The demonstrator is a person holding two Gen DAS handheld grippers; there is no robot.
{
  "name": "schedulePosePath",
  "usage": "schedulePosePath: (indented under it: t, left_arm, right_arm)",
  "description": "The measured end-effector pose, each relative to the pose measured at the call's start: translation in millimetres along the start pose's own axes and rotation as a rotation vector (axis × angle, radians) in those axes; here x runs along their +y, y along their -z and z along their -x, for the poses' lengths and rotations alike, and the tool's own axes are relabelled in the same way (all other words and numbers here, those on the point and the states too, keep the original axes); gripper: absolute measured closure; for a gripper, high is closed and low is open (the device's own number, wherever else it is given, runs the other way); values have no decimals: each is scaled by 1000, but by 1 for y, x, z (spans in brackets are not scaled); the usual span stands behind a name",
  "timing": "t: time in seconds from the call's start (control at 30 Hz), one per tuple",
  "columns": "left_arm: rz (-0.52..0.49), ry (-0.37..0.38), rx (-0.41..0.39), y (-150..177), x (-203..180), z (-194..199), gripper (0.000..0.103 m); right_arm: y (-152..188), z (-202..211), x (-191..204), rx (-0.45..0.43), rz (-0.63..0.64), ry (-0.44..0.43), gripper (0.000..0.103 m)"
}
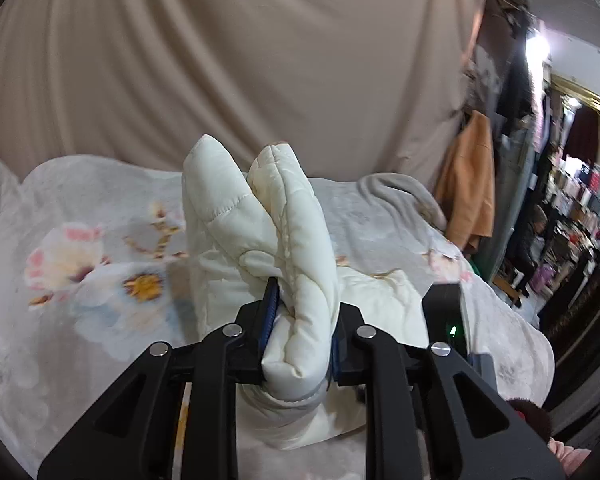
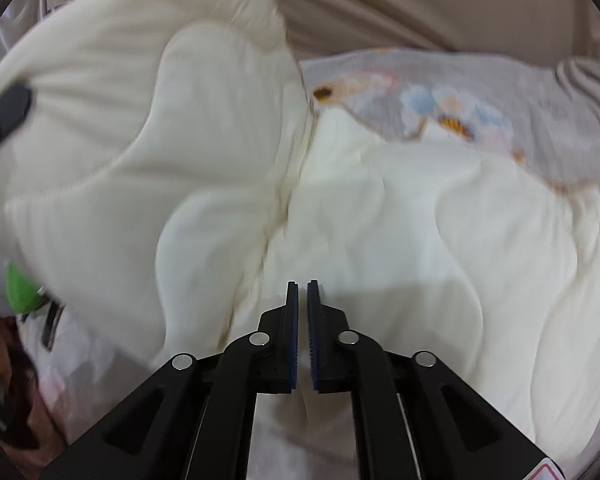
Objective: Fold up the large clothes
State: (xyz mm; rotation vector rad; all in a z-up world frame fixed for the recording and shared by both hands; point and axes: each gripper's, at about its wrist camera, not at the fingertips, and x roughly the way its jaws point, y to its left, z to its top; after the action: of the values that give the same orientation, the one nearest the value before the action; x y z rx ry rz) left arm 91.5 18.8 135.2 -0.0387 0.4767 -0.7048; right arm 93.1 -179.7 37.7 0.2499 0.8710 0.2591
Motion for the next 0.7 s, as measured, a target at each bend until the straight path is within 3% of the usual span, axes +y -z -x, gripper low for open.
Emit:
schedulePosePath:
  t: [0.07,0.17,0.3,0.4,0.47,0.7]
  left_arm:
    - [-28,27,10,-1,-17,-9,84]
    - [-63,56,35,1,-43,-28,85]
    - [-114,79,82,5,-80,-58,86]
    - [-153,94,119,11,-105,-80,87]
    - [-167,106,156,17,-121,-102,87]
    - [-235,98,334,73,-164,-190,88]
  right_arm:
    - [17,-12,-12,46,-54,-50,98]
    - [28,-28,-22,32,-106,-86,103]
    - [34,1,-41,0,-192,-170,103]
    - [53,39,-64,-73,-232,-125,102]
    - [69,60,-82,-108,-268,-91,93]
    - [116,106,-126,-166,-366,4,92]
